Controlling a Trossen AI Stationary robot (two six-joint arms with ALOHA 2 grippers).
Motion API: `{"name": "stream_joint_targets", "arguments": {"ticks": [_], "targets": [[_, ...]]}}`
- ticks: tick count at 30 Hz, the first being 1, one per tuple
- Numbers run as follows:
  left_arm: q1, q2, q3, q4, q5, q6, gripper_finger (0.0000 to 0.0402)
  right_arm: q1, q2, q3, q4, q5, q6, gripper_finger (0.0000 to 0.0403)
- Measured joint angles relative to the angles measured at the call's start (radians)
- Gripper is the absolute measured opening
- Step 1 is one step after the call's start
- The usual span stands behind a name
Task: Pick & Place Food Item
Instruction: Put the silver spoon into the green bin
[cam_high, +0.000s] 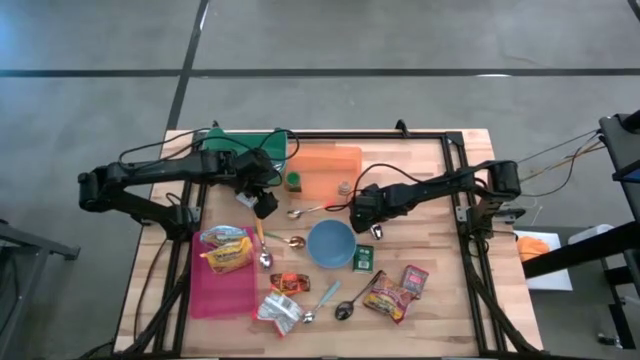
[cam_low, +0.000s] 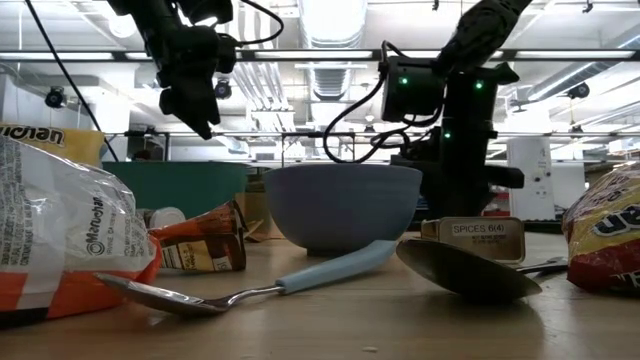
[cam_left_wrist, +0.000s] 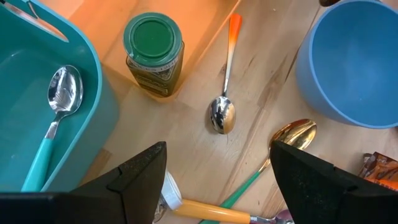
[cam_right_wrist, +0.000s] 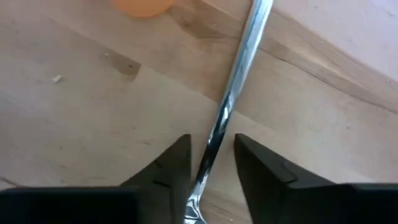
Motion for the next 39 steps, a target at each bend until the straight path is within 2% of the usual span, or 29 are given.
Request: {"name": "stream_joint_targets", "arguments": {"ticks": [4, 6, 17, 24, 28, 34, 39], "targets": [[0.000, 0.000, 0.000, 0.000, 0.000, 0.000, 0.0289, 0.000, 0.002, 0.022, -0.020, 0.002, -0.033, 0.0038], [0.000, 0.000, 0.000, 0.000, 0.000, 0.000, 0.0289, 0.003, 0.003, 0.028, -0.027, 0.010, -0.053, 0.0020], [0.000, 0.000, 0.000, -0.009, 0.000, -0.003, 0.0289, 0.030, 0.000, 0.030, -0.105, 0.024, -0.064, 0.0013], [0.000, 0.000, 0.000, -0.013, 0.000, 0.000, 0.0289, 0.078, -0.068, 0.030, -0.215, 0.073, -0.033, 0.0012], [-0.014, 0.000, 0.000, -0.011, 0.000, 0.127, 0.0289, 0.113, -0.140, 0.030, -0.275, 0.083, 0.008, 0.0011], [-0.090, 0.000, 0.000, 0.027, -0.004, 0.206, 0.0286, 0.188, -0.270, 0.031, -0.280, 0.053, 0.072, 0.0011], [-0.216, 0.000, 0.000, 0.088, -0.104, 0.342, 0.0252, 0.256, -0.340, 0.031, -0.241, 0.043, 0.104, 0.0011]]}}
